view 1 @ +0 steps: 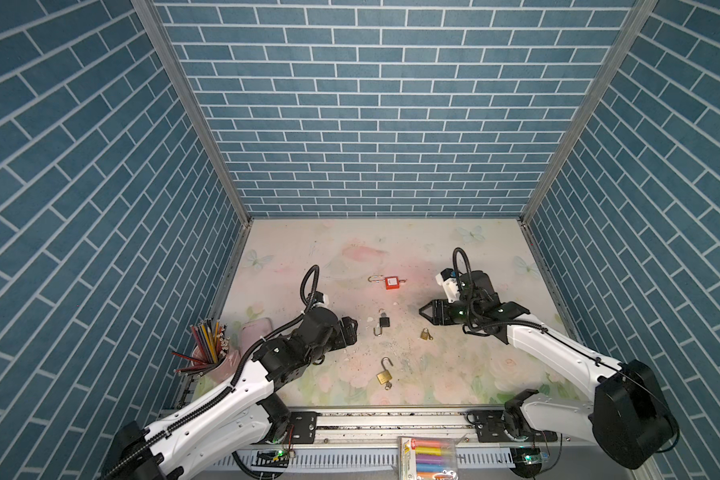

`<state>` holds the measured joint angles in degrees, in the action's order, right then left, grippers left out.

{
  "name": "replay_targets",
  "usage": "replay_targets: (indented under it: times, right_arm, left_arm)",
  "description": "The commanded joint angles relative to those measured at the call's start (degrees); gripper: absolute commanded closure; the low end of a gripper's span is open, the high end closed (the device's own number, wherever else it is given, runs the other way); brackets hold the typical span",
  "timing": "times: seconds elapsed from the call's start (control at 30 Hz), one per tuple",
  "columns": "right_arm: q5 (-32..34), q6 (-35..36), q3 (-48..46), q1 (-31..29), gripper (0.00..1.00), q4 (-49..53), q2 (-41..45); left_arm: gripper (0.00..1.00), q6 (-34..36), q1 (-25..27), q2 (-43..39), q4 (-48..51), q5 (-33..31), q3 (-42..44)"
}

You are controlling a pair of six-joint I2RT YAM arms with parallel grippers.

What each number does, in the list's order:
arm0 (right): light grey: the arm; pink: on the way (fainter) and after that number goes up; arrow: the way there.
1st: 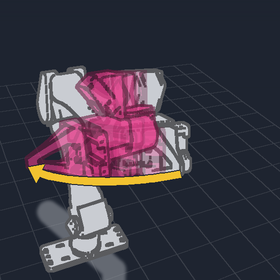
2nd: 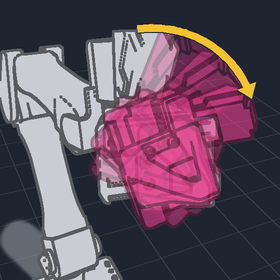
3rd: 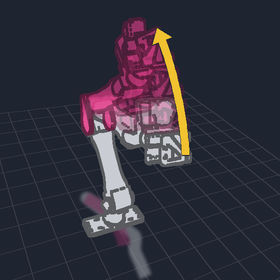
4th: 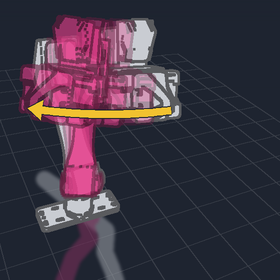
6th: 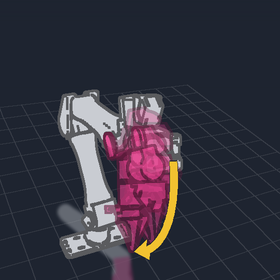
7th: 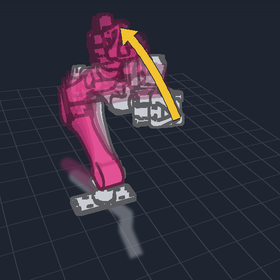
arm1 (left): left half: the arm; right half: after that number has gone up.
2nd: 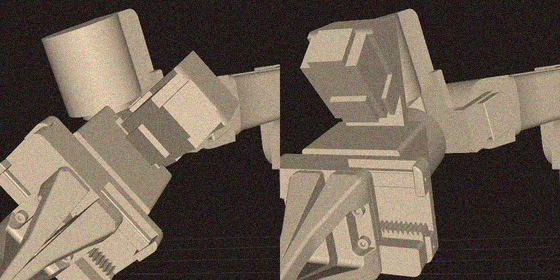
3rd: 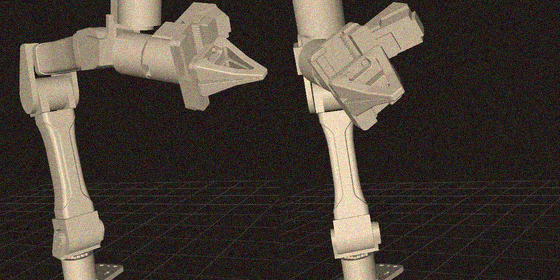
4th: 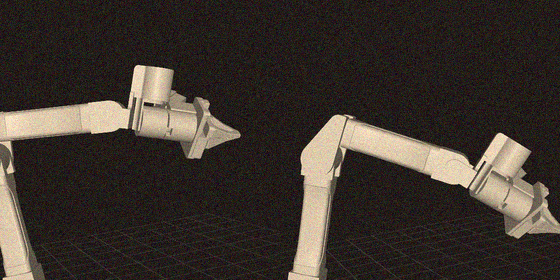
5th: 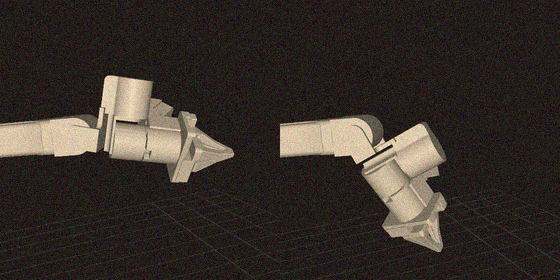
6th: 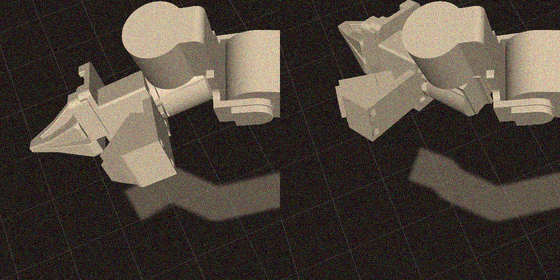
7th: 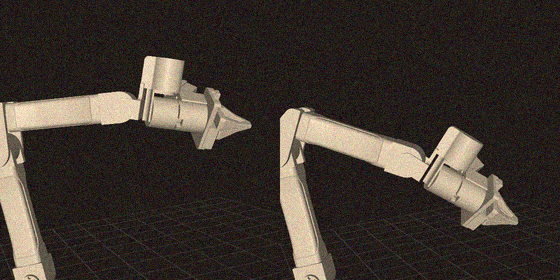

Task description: Lock with the key

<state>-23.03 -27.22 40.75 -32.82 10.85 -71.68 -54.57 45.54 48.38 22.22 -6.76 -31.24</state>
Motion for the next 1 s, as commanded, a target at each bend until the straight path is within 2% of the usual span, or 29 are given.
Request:
replay_targets:
  times: [0.0, 0.2, 0.3, 0.43, 0.5, 0.67, 0.97]
  right_arm:
    - [0.89, -2.17, 2.21, -4.02, 0.40, -2.91, -2.17]
    - [9.77, -2.18, 4.70, -13.27, 0.41, -3.56, -4.37]
    - [14.70, -1.34, 4.88, -16.10, 0.42, -2.48, -4.88]
    - [22.74, 0.08, 2.39, -19.03, 0.43, -1.42, -3.08]
    - [24.09, -1.09, 1.24, -19.51, 0.43, 0.30, -1.22]
    - [26.10, -4.92, -1.27, -19.56, 0.43, 3.84, 3.15]
    - [28.72, -4.74, -2.15, -19.49, 0.44, 6.97, 7.97]
  left_arm:
    - [0.13, -11.92, 2.48, 2.99, 5.65, 0.24, -1.93]
    - [0.13, -15.70, 6.45, 11.16, 16.84, 4.99, -10.03]
    - [0.13, -18.02, 10.02, 12.18, 17.23, 6.10, -9.78]
    - [0.14, -23.03, 16.08, 12.72, 14.23, 3.74, -8.29]
    - [0.15, -24.74, 18.17, 14.22, 12.60, 3.51, -8.50]
    - [0.16, -28.64, 19.39, 19.41, 17.51, 1.95, -12.27]
    - [0.19, -35.06, 24.14, 29.58, 14.56, 3.02, -16.45]
